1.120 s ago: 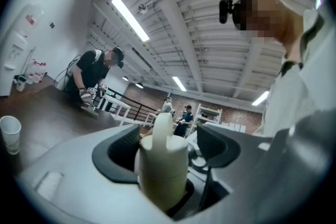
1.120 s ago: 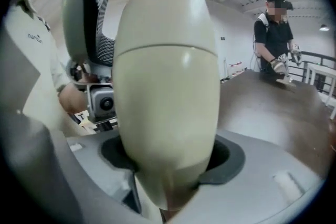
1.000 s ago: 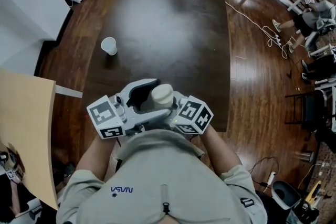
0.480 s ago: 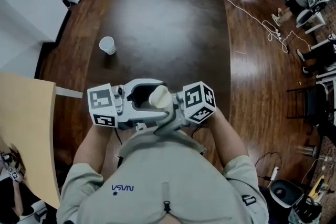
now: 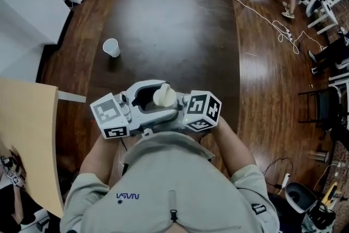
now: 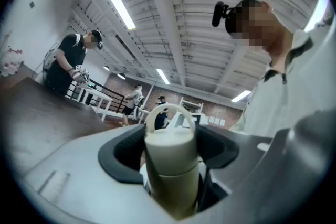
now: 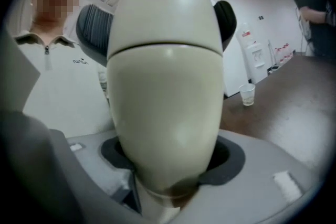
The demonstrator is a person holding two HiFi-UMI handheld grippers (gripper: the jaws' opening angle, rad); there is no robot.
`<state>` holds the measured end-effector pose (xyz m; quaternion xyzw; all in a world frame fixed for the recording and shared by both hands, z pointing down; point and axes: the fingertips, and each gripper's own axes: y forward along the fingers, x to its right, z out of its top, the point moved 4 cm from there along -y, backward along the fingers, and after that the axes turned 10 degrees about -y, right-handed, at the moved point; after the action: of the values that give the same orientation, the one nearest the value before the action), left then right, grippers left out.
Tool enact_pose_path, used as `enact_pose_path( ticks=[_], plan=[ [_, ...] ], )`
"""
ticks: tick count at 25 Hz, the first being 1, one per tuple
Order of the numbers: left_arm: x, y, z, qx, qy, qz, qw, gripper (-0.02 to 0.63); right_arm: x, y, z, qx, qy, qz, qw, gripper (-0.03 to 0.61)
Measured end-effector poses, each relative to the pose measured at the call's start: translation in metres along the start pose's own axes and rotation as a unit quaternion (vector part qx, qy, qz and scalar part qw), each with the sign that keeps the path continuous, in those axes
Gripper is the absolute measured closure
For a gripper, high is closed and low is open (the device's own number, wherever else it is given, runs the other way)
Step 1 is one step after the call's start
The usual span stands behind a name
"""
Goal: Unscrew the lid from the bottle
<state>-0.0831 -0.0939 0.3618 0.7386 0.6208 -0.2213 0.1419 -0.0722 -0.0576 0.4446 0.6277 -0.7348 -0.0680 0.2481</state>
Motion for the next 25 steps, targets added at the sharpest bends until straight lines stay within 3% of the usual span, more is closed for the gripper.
enact_pose_path(
  ticks=[4, 8, 12, 16, 25],
  plan=[
    [-0.011, -0.004, 0.003, 0.037, 0.015, 0.087, 0.9954, 0.308, 0.025, 0.005, 0.002, 0.001, 0.011, -0.140, 0.990, 0.275],
    [-0.016, -0.004, 0.006, 0.057, 0.040, 0.162, 0.9844, 0.310, 0.044, 0.001, 0.002, -0.015, 0.025, -0.279, 0.960, 0.275],
    [-0.018, -0.005, 0.003, 0.077, 0.050, 0.218, 0.9717, 0.311, 0.051, 0.001, 0.001, -0.023, 0.034, -0.364, 0.930, 0.275],
    [-0.016, -0.006, -0.003, 0.083, 0.055, 0.242, 0.9651, 0.311, 0.051, 0.003, -0.002, -0.020, 0.035, -0.399, 0.916, 0.275],
    [-0.018, -0.003, -0.004, 0.078, 0.046, 0.236, 0.9674, 0.311, 0.049, -0.001, -0.005, -0.021, 0.035, -0.381, 0.924, 0.275]
  ],
)
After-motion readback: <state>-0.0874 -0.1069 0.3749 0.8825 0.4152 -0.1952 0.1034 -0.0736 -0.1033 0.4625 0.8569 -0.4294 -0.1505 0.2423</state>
